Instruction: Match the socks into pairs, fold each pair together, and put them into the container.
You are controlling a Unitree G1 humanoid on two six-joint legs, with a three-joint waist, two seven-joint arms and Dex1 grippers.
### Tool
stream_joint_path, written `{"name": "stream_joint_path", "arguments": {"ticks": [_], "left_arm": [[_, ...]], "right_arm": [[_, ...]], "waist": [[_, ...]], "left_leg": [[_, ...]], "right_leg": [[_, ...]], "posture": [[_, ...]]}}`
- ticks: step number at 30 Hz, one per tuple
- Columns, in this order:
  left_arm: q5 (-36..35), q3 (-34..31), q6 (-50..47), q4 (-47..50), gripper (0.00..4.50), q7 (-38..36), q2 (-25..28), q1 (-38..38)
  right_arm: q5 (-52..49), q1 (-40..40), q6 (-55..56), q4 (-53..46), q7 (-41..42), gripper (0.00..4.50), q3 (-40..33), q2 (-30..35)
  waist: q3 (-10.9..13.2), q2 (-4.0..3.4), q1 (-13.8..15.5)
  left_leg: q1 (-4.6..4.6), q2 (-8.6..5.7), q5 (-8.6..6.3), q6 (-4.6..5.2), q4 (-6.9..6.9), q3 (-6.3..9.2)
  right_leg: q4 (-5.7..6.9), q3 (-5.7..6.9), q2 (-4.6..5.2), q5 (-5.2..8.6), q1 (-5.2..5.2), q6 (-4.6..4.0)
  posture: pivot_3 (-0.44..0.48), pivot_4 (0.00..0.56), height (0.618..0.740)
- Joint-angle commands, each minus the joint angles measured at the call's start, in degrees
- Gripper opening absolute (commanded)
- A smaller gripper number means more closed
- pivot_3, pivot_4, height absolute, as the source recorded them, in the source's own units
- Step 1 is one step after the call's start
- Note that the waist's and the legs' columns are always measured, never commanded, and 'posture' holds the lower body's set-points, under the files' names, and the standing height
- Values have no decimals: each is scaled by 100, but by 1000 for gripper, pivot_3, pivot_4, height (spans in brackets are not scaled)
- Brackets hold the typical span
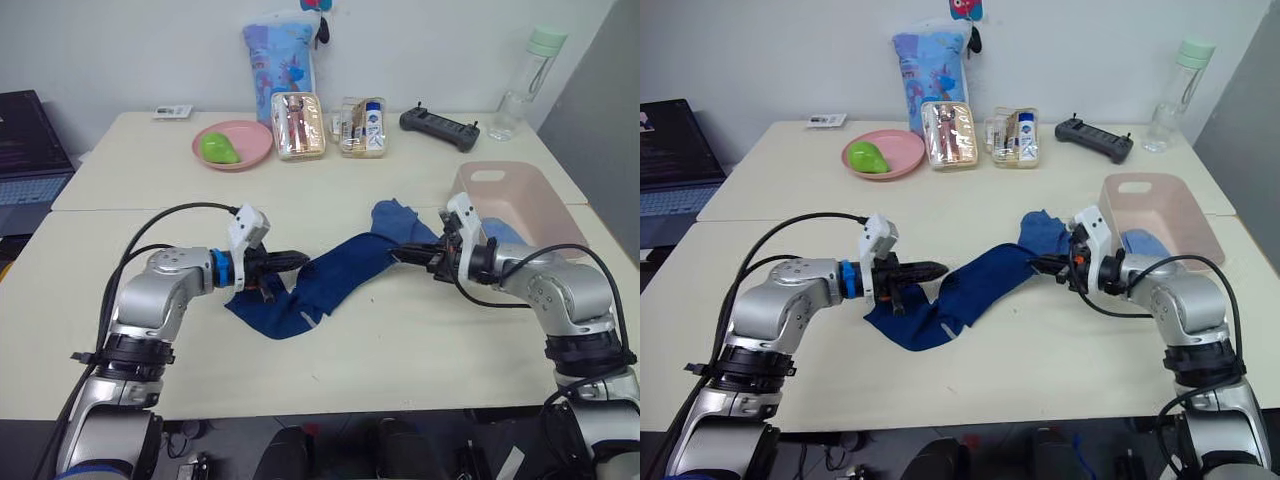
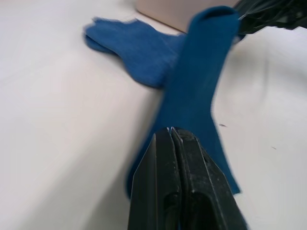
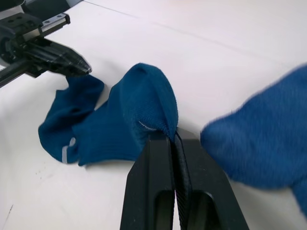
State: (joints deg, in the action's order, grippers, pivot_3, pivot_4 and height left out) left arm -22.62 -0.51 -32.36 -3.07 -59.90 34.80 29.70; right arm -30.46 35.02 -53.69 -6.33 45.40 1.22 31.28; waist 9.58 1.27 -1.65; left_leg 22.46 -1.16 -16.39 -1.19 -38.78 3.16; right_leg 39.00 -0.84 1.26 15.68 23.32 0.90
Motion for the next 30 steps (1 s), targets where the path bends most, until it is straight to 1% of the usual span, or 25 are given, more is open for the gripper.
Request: {"name": "stream_joint_path", "arguments": {"ticks": [1, 3, 5, 8, 12, 14, 15, 16, 18, 19, 20, 23, 25, 30], "left_arm": [[-157, -299, 105, 354, 193, 46, 161, -51], [-33, -270, 321, 443, 579, -80, 343, -166], [46, -160, 503, 446, 1134, -149, 398, -215], [189, 118, 793, 322, 2160, -258, 317, -158], [671, 621, 1406, -344, 3450, -333, 85, 161], [752, 756, 1514, -646, 4038, -422, -26, 320], [816, 824, 1573, -767, 4416, -461, -43, 375], [950, 926, 1681, -930, 4468, -480, -50, 440], [1077, 1083, 1857, -1170, 4468, -676, -45, 535], [1053, 1079, 1872, -1224, 4319, -734, -69, 577], [1027, 1059, 1878, -1256, 4078, -775, -91, 604], [681, 969, 1469, -912, 3194, -1055, -64, 611], [544, 949, 1240, -632, 2485, -1155, -22, 554], [540, 927, 1062, -400, 853, -1103, 44, 447]], "right_arm": [[-121, 244, 116, -223, 270, 0, -21, 155], [-68, 410, 271, -157, 578, 0, 57, 320], [-71, 463, 356, -110, 881, 0, 139, 481], [-91, 465, 393, -123, 1107, 0, 233, 592], [-144, 389, 354, -259, 1142, 0, 231, 555], [-168, 354, 316, -340, 1135, 0, 217, 553], [-181, 350, 291, -361, 1108, 0, 201, 541], [-181, 343, 276, -375, 1077, 0, 184, 534], [-190, 310, 240, -425, 1021, 0, 141, 540], [-190, 294, 218, -447, 969, 0, 111, 534], [-191, 284, 201, -463, 932, 0, 91, 528], [-139, 251, 232, -417, 854, 0, 72, 536], [-92, 243, 295, -364, 838, 0, 96, 536], [-81, 324, 322, -277, 811, 0, 122, 480]], "waist": [[0, 0, 2], [0, -1, 1], [1, -1, 3], [0, -1, 15], [0, 0, 23], [1, 0, 20], [1, 0, 19], [0, 0, 18], [0, 0, 7], [0, 0, 3], [0, 0, 1], [1, -1, 3], [1, 0, 4], [0, 0, -1]], "left_leg": [[0, 0, 0, 0, 0, 1], [2, -1, 0, 0, 0, -1], [2, -1, 0, 0, 0, -2], [2, -1, 0, 0, 0, 0], [2, -4, 0, 0, -1, -1], [2, -4, 0, 0, -2, -2], [4, -4, 0, 1, -2, -2], [5, -3, 0, 0, -2, -1], [5, -2, 0, 1, -2, -1], [4, -2, 0, 1, -2, -1], [4, -2, 0, 1, -1, -2], [6, -2, 0, 1, -2, -1], [8, -2, 0, 1, -2, 0], [7, -2, 0, 1, -3, 1]], "right_leg": [[-1, 1, 0, 0, -1, 0], [-2, -1, 0, 0, 0, 0], [-4, -1, 1, 0, 1, 0], [-3, 1, 1, 0, -1, 0], [-3, 1, 2, 0, -3, 0], [-2, 0, 2, 0, -2, 0], [-2, 1, 1, 0, -1, 0], [-2, 1, 1, 0, 0, 0], [-2, 1, 0, 0, 2, 0], [0, 0, 0, 0, 2, 0], [0, 0, 0, 0, 2, 0], [0, 1, 0, 0, 2, 0], [-1, 1, 0, 0, 3, 0], [0, 1, 1, 0, 3, 0]], "posture": [[0, 150, 740], [0, 150, 740], [0, 150, 740], [0, 150, 740], [0, 150, 740], [0, 150, 740], [0, 150, 740], [0, 150, 740], [0, 150, 740], [0, 150, 740], [0, 150, 740], [0, 150, 740], [0, 150, 740], [0, 150, 740]]}}
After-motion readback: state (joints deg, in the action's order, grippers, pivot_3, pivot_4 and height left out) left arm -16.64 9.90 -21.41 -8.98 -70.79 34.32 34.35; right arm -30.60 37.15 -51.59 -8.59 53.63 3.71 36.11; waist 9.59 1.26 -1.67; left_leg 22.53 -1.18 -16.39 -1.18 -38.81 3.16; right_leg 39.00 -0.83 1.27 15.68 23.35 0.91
